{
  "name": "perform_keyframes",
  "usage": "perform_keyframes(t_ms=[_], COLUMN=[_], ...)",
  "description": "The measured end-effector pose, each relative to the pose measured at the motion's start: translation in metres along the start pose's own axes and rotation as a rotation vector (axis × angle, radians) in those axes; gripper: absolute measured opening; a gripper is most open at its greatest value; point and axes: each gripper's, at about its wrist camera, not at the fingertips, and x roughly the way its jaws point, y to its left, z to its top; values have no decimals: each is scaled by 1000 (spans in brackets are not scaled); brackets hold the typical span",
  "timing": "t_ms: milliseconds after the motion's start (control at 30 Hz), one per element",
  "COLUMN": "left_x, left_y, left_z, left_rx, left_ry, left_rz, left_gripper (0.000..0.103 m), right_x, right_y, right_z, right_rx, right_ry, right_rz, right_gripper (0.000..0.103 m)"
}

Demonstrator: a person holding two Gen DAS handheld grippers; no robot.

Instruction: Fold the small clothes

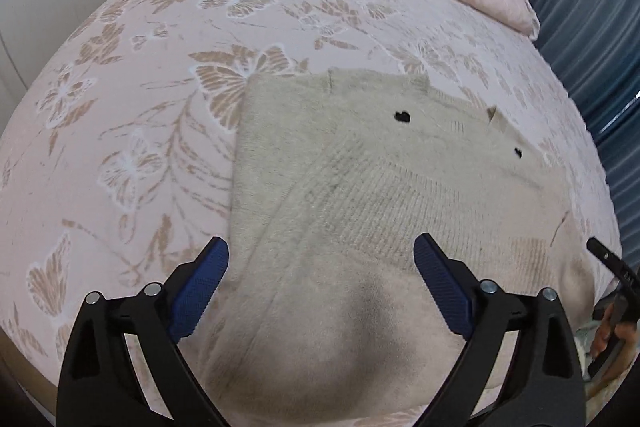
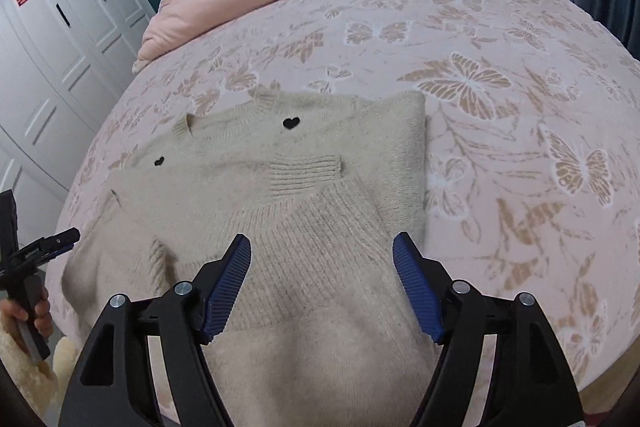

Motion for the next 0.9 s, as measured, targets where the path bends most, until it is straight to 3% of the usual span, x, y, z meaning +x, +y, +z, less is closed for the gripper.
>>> perform_keyframes(t_ms=[67, 100, 133, 167, 200, 267, 400, 567, 633, 700, 800, 867, 900], left_x=[22, 32, 40, 42, 39, 29, -22, -75, -62, -25, 42, 78, 79], left_y=[-12, -16, -18, -18, -16, -11, -1, 6, 8, 6, 10, 15, 18], left_z=[0, -1, -1, -1, 0, 3, 13, 56, 78, 95, 95, 87, 83], left_rx=[70, 106, 131, 133, 119, 91, 25, -49, -66, -64, -79, -118, -145], left_ry=[65, 92, 117, 128, 122, 122, 21, -110, -114, -73, -20, 65, 51], left_rz=[11, 42, 64, 54, 34, 6, -73, -121, -96, -77, -16, 41, 32], left_gripper=[86, 71, 62, 51, 30, 10, 9, 9, 10, 14, 13, 14, 15], right_x=[18, 24, 28, 30, 30, 21, -35, -94, -74, -25, 46, 71, 74], right_y=[3, 4, 3, 4, 2, -4, -11, -25, -35, -49, -74, -82, -82], right_z=[0, 0, -1, -2, -2, -2, 14, 72, 98, 112, 107, 95, 90], right_rx=[-34, -44, -49, -52, -49, -15, 82, 171, 198, 227, 373, 461, 483], right_ry=[44, 66, 81, 92, 93, 80, -58, -266, -261, -182, -74, -32, -37], right_rz=[-21, -24, -28, -40, -45, -12, 118, 232, 202, 180, 210, 169, 175], right_gripper=[69, 54, 44, 28, 12, 9, 8, 8, 9, 11, 13, 17, 18])
